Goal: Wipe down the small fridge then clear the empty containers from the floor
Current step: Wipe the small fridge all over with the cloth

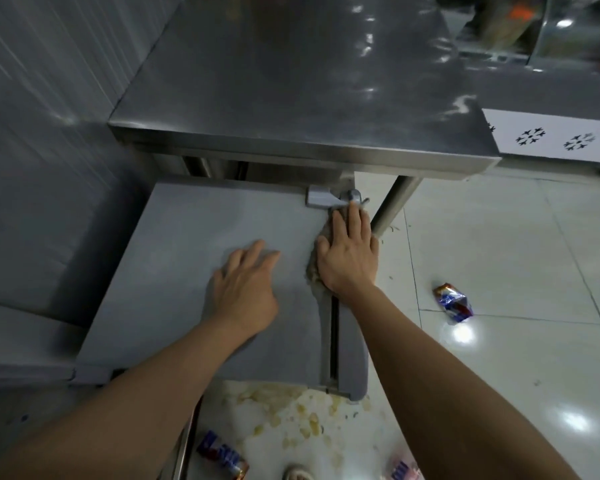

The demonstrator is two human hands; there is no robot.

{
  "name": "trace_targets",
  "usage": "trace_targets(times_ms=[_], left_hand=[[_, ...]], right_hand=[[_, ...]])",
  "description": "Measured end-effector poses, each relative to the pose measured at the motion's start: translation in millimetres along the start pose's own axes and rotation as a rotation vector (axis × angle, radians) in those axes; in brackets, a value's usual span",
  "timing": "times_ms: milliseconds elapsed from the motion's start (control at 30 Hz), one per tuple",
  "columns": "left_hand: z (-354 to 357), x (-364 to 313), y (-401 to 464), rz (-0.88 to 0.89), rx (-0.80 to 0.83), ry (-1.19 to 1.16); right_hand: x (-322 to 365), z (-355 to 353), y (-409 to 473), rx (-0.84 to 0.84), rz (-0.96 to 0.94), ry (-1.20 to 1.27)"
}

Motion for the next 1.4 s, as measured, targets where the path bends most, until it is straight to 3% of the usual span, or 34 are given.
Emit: trace_targets(times_ms=[400, 600, 767, 900, 1000, 1233, 1400], left_hand=[[19.4, 19.3, -62.8, 0.074, 0.048, 0.064], [24.9, 32.1, -62.3, 0.123, 0.016, 0.004], [28.5, 34.6, -63.4, 0.132, -0.015, -0.018], [16.1, 40.8, -60.6, 0.154, -0.011, -0.026], [9.5, 51.5, -60.2, 0.138, -0.010, -0.007], [8.4, 44.9, -52.3, 0.089, 0.000, -0.035], [3.6, 25.3, -29.4, 0.103, -0.032, -0.027]], right_hand=[[39.2, 12.8, -182.5, -0.036, -0.022, -0.137], [24.8, 9.5, -127.7, 0.037, -0.091, -0.111], [37.0, 17.9, -119.6, 0.001, 0.004, -0.085], [75.6, 32.9, -159.7, -0.010, -0.194, -0.093], [60.3, 23.8, -154.5, 0.035, -0.290, -0.096], [23.7, 5.5, -99.8, 0.013, -0.027, -0.087], [33.4, 18.9, -145.8, -0.063, 0.047, -0.084]])
Point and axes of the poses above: each hand's wrist, its own y-axis towards the middle knuckle, its own z-axis out of the palm, x = y × z, the point moved 5 cm from there along y, towards the middle knuckle, and after that the axes turned 12 degrees about -z, right-handed, at the moved point
